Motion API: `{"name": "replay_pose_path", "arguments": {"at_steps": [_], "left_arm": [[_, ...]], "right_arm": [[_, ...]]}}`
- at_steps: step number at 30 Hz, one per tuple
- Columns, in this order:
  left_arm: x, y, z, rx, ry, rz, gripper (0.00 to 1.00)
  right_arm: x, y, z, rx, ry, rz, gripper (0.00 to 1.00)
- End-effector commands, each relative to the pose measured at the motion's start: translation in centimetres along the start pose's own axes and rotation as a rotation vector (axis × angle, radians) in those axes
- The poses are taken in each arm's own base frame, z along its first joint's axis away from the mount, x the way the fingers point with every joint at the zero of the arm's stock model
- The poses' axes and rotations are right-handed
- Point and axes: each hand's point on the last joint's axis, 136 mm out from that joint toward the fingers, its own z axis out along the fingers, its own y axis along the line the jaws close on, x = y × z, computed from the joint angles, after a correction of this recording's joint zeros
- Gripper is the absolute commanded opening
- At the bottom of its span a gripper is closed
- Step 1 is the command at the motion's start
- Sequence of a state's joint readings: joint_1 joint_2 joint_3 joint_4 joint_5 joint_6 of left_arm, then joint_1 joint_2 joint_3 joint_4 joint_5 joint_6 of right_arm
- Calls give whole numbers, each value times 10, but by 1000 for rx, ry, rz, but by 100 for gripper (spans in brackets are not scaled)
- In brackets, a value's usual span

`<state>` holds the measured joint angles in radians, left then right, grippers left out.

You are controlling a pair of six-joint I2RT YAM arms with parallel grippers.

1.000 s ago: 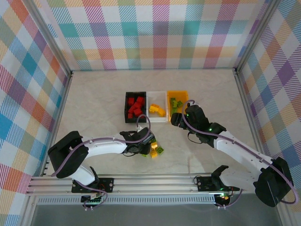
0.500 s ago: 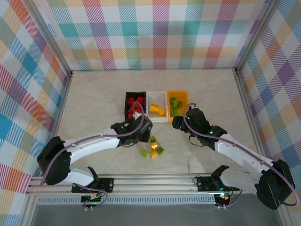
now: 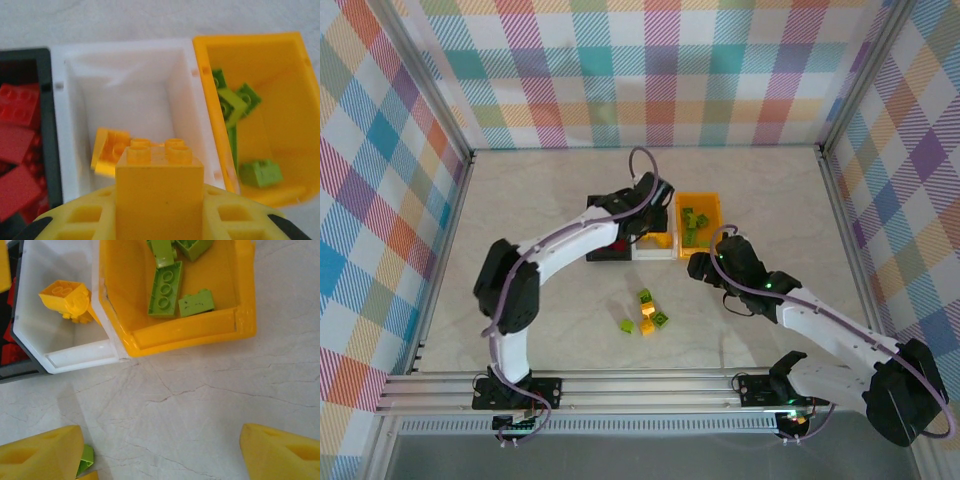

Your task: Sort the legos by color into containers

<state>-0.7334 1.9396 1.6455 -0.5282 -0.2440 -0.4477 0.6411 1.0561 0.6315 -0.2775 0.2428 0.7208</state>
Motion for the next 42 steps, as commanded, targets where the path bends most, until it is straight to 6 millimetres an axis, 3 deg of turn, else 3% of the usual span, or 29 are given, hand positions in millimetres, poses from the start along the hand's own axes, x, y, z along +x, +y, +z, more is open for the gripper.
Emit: {"name": "replay_pose_path", "arguments": {"at_steps": [1, 4, 7, 10, 13, 17, 22, 26, 28, 31, 36, 42], "left_arm": [[-12, 2, 14, -23, 29, 9, 31], [-21, 1, 29, -34, 42, -7, 36], [-26, -3, 36, -38, 54, -5, 51], [-33, -9, 29, -17, 50, -14, 67], [-43, -18, 3, 37, 16, -29, 80], [-46, -37, -51, 133, -60, -17, 92], [-11, -36, -114, 252, -112, -46, 100], [38, 1, -147, 272, -133, -106, 100], [68, 30, -157, 241, -130, -136, 100], [108, 75, -165, 181, -125, -182, 100], [165, 124, -168, 129, -76, -237, 100], [192, 152, -172, 104, -76, -292, 100]], "right_arm": [[6, 1, 0, -25, 13, 10, 82], [12, 3, 1, -48, 30, -5, 82], [20, 6, 2, -85, 51, -1, 82], [31, 10, 1, -121, 73, 7, 83], [39, 16, -2, -148, 80, -13, 83], [46, 26, -5, -175, 89, -52, 83], [55, 46, -2, -204, 101, -103, 83], [68, 72, 8, -227, 131, -177, 83], [74, 87, 16, -225, 151, -223, 83], [83, 105, 32, -216, 179, -277, 83], [97, 120, 60, -161, 245, -332, 82], [114, 112, 86, -45, 323, -363, 77]]}}
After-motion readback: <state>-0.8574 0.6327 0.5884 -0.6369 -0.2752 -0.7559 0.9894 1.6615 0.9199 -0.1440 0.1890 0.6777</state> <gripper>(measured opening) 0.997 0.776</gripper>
